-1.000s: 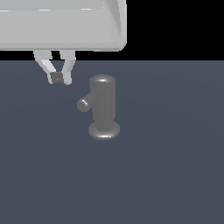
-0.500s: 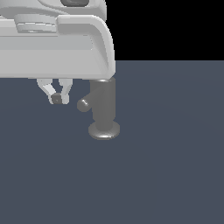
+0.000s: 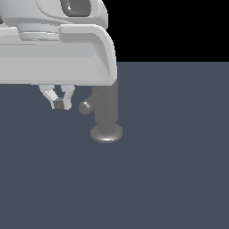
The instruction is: Turn on the faucet by rotating a designated handle.
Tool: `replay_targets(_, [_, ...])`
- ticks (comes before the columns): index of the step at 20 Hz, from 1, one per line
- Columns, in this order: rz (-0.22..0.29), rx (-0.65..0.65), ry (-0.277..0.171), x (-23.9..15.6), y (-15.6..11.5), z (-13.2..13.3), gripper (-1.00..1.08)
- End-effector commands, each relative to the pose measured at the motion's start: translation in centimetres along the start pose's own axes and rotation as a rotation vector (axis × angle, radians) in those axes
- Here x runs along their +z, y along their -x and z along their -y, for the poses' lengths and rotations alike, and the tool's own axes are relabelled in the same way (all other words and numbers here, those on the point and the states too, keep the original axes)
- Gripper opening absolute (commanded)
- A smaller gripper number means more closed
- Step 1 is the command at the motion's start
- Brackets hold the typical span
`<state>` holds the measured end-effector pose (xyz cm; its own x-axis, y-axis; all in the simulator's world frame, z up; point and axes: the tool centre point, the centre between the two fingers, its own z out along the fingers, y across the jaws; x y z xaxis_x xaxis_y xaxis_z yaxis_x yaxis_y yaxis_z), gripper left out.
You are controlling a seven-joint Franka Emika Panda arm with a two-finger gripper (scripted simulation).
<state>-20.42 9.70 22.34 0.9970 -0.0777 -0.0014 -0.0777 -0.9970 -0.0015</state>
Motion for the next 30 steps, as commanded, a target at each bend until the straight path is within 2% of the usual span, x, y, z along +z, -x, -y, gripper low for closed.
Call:
replay_targets(1, [0.0,0.001,0.0,0.0,-0.1,-0.8,-1.0])
replay_targets(30, [-0.001,0.002,0.001,0.3,-2.7,-14.9,-1.0])
